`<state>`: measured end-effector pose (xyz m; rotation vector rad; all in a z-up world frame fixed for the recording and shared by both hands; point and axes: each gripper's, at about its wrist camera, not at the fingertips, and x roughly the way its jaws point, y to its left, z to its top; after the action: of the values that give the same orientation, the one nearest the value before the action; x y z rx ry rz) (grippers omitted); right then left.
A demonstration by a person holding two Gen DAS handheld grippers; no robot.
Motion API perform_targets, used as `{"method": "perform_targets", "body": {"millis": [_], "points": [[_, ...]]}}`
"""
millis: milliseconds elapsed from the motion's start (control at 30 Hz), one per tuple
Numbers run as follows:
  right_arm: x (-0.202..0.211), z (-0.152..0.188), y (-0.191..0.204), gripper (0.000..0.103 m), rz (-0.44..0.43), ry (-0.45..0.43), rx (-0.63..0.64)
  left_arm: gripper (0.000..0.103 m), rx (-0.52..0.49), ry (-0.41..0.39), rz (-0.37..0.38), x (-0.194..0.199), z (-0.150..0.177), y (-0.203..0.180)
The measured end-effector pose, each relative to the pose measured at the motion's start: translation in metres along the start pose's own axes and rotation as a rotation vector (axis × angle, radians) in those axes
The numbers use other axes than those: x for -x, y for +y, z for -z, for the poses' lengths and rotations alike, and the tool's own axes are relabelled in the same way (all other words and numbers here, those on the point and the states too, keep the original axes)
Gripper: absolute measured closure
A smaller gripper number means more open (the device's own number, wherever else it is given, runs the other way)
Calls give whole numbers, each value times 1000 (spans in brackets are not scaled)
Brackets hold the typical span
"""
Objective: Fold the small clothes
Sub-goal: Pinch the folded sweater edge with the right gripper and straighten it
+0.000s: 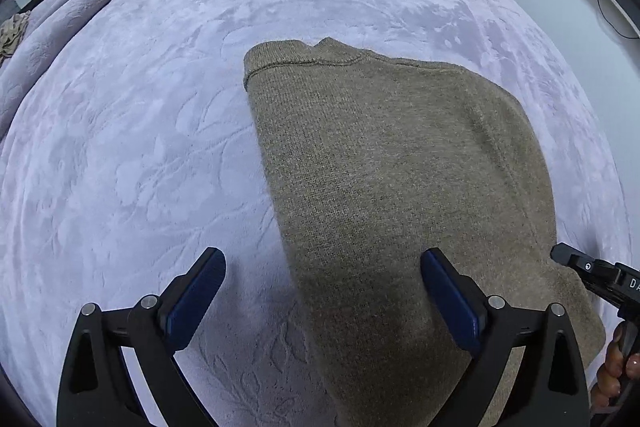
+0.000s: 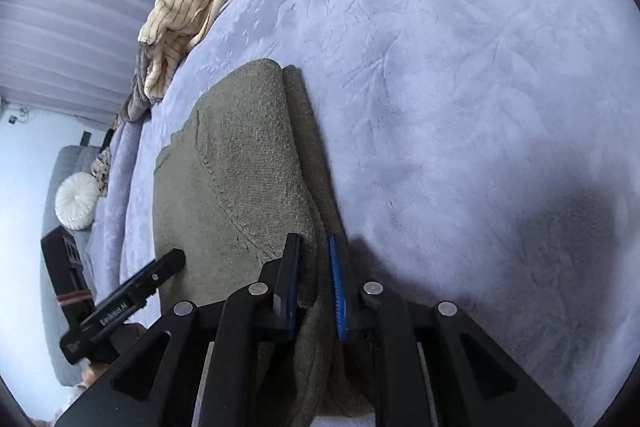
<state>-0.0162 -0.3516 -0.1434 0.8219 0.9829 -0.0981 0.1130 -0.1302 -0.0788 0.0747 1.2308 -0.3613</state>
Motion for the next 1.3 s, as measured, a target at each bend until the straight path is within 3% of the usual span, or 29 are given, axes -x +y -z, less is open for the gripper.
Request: {"method": "perform_targets", "body": {"millis": [100, 200, 267, 333, 400, 433, 467, 633, 767, 1100, 1300], "points": [[21, 2, 3, 86, 65, -27, 27, 4, -7, -11, -10, 12, 4, 5], [52, 12, 9, 83, -56, -60, 31, 4, -12, -6, -9, 20, 12, 11], [62, 19, 21, 54, -107, -48, 66, 4, -18, 1, -9, 24, 18, 15], [64, 28, 33, 48, -116, -15, 120, 4, -16, 16, 1, 28, 24, 18], [51, 35, 45, 54, -45, 40, 184, 4, -8, 29, 14, 30, 28, 19], [46, 39, 48, 84, -8, 62, 216, 4, -3, 36, 22, 32, 30, 19], [39, 41, 52, 96, 30, 81, 242, 4, 0, 45, 30, 33, 33, 18], [38, 44, 52, 96, 139, 74, 289, 4, -48, 86, 36, 28, 53, 5], [14, 53, 19, 97, 231, 137, 262, 4, -90, 125, 22, 11, 77, -2], [11, 63, 5, 96, 232, 132, 230, 0, -51, 138, 24, 5, 94, -2], [35, 63, 10, 87, 225, 104, 188, 0, -36, 139, 25, 3, 92, -6]]}}
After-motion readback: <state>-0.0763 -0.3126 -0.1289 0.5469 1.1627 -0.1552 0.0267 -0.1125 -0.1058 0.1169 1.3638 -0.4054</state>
